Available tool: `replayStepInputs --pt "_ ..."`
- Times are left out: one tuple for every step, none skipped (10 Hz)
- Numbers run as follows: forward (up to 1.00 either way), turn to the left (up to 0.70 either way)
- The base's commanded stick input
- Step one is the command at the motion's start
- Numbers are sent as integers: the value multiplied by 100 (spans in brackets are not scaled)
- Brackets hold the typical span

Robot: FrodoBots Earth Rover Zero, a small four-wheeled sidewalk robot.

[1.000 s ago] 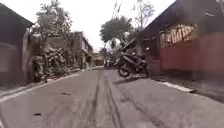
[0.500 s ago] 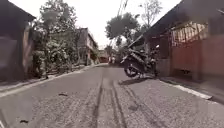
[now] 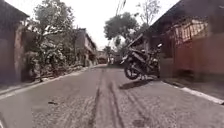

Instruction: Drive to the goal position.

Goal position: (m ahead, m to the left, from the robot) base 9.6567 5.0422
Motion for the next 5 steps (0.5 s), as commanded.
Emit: replayStepInputs --pt "70 1" --pt "70 1" --pt "70 1" --pt "70 1" --pt "70 1"
